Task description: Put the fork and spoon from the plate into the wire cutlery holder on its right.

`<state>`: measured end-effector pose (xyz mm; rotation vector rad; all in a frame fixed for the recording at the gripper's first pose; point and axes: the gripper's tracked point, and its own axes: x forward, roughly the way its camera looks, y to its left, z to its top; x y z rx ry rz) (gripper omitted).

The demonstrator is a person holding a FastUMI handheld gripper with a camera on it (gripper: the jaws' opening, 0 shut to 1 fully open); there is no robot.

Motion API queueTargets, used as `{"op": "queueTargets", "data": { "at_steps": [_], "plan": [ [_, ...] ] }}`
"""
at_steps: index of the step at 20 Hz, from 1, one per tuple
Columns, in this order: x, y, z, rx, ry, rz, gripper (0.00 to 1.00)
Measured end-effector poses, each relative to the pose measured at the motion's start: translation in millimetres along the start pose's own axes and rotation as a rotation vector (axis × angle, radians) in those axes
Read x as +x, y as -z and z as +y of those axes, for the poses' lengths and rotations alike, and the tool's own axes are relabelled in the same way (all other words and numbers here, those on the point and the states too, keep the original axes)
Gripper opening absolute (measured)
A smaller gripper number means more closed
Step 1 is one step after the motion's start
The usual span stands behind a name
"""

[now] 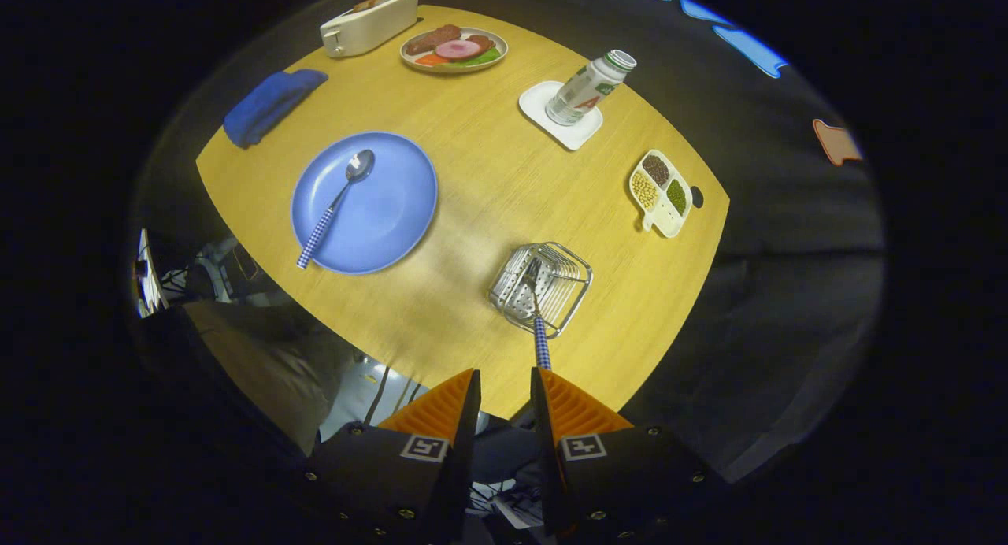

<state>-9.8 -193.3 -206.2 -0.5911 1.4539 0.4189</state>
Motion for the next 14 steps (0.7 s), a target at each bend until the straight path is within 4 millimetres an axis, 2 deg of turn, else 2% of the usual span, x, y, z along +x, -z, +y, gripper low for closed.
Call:
{"op": "queueTargets", "data": {
  "at_steps": [4,8,14],
  "plan": [
    [8.8,-5.7,44.4,0.071,-0.114,-0.034,0.38],
    [15.3,-27.0,94.1,0.173,-0.280,-0.065,0.38],
    [16.7,-51.4,132.5,0.189,-0.334,-0.061,0.38]
  ]
}}
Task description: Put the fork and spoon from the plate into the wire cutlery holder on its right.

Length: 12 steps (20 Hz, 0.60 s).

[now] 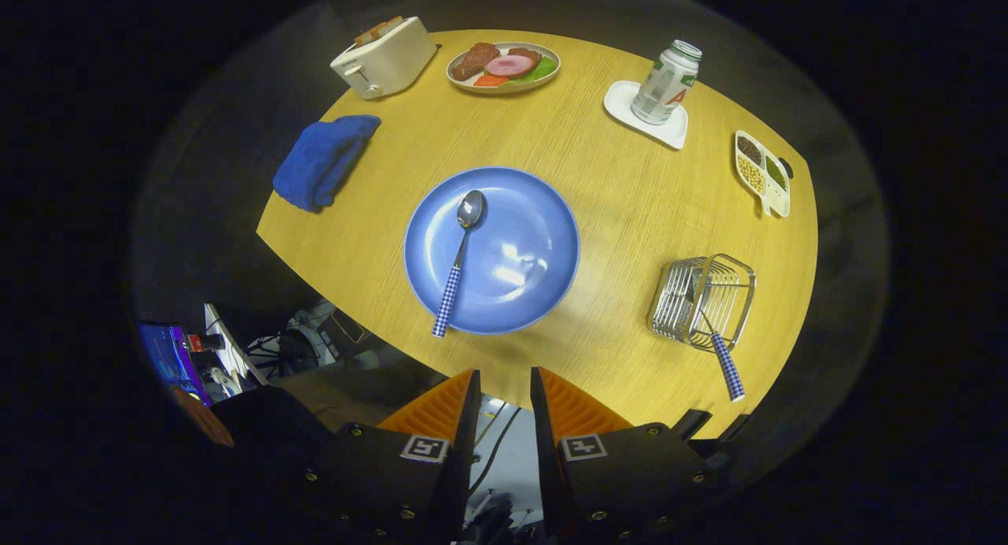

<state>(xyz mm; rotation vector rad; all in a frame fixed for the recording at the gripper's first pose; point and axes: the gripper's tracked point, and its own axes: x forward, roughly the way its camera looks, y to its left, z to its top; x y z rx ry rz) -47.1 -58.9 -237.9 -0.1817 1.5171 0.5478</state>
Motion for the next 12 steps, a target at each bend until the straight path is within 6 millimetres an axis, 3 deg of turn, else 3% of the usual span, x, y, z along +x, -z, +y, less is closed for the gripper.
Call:
{"op": "queueTargets", "data": {
  "at_steps": [12],
  "plan": [
    [46.9,-25.3,49.3,-0.013,-0.031,0.042,0.38]
  ]
}}
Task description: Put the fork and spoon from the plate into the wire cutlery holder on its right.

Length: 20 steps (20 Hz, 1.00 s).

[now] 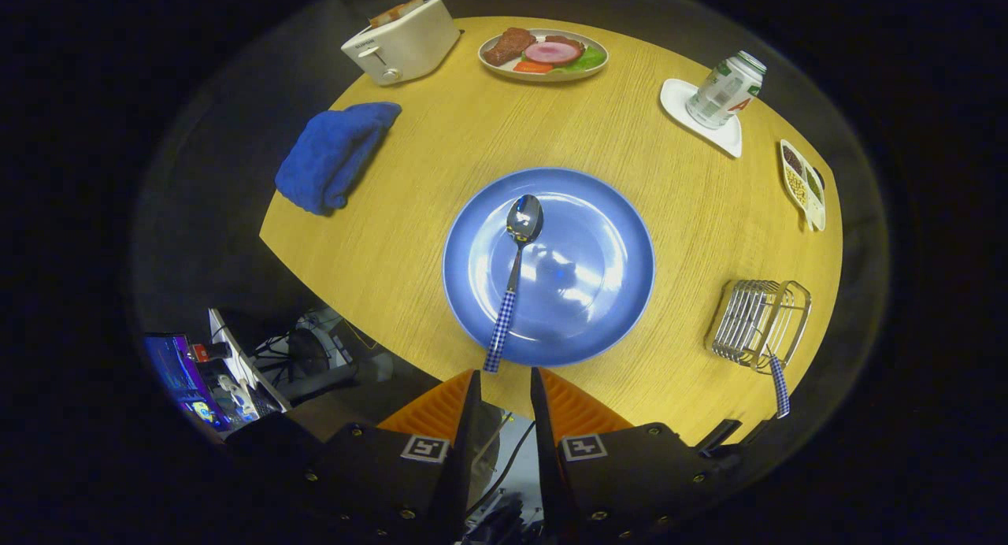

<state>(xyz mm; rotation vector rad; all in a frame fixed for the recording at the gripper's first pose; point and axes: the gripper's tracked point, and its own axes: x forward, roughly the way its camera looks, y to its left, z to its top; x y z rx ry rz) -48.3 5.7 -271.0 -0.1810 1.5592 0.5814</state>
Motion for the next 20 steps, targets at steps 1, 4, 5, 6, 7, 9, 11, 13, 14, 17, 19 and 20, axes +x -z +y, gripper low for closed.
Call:
{"op": "queueTargets", "data": {
  "at_steps": [1,4,5,6,7,9,11,13,14,17,19,20],
  "plan": [
    [5.6,-1.5,0.9,0.005,0.000,0.007,0.38],
    [23.7,-1.2,-0.3,0.049,0.002,0.015,0.38],
    [28.8,-3.9,1.7,0.063,-0.007,0.015,0.38],
    [32.9,-4.5,4.3,0.070,-0.014,0.017,0.38],
    [36.2,-5.9,3.2,0.074,-0.008,0.020,0.37],
    [42.5,-6.9,2.5,0.079,-0.002,0.024,0.38],
    [55.4,-13.7,2.6,0.093,-0.001,0.031,0.38],
    [64.8,-11.3,5.1,0.112,-0.014,0.047,0.38],
    [69.2,-9.5,3.1,0.116,-0.008,0.053,0.37],
    [81.6,-6.9,-5.2,0.128,0.015,0.061,0.37],
    [82.4,-3.6,-8.9,0.112,0.027,0.075,0.36],
    [84.5,-1.2,-11.4,0.099,0.036,0.080,0.37]
  ]
}}
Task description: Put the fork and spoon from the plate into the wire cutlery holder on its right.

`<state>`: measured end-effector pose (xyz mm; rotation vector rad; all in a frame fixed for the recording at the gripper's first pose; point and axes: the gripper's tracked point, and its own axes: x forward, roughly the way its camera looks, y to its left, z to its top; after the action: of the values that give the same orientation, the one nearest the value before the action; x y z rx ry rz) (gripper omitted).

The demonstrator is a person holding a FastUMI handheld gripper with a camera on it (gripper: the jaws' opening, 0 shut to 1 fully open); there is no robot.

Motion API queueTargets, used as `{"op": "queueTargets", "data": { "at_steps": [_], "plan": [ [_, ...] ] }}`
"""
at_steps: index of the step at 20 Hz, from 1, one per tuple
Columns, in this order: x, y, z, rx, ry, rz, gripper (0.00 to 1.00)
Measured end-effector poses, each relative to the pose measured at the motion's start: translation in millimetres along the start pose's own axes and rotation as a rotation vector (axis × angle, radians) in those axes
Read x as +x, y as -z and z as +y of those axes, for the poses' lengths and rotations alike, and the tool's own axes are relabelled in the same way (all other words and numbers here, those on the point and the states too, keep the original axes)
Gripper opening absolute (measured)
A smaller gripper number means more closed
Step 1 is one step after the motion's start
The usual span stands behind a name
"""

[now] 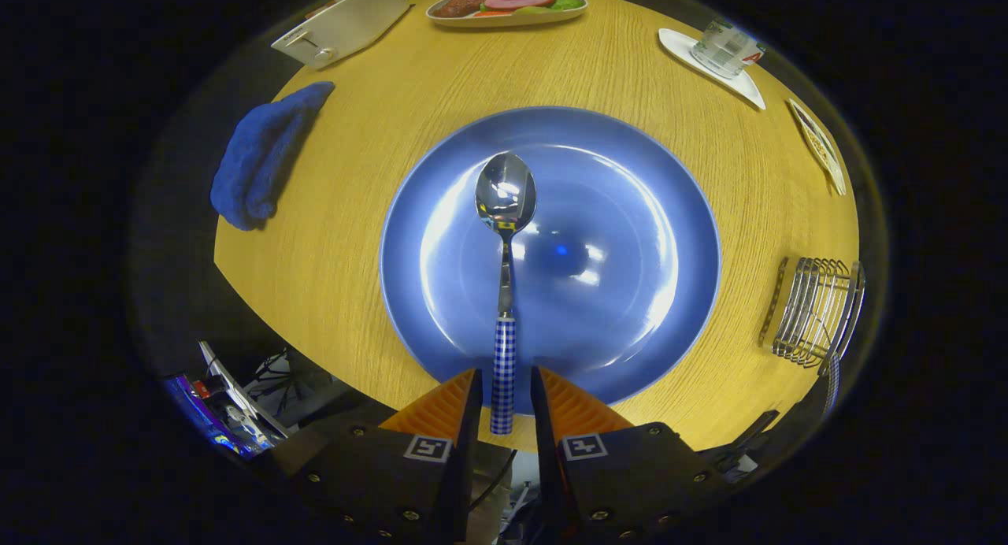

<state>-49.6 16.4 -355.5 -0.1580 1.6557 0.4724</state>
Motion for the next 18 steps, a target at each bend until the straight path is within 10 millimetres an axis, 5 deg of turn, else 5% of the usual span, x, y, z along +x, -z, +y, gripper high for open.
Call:
{"op": "queueTargets", "data": {
  "at_steps": [4,5,11,18],
  "plan": [
    [0.0,-1.4,-10.1,-0.068,0.049,-0.003,0.36],
    [1.2,-4.9,-10.1,-0.064,0.048,-0.009,0.07],
    [3.2,3.8,-12.8,-0.104,0.020,0.026,0.07],
    [-23.5,17.5,-28.7,-0.192,0.012,0.092,0.07]
  ]
}}
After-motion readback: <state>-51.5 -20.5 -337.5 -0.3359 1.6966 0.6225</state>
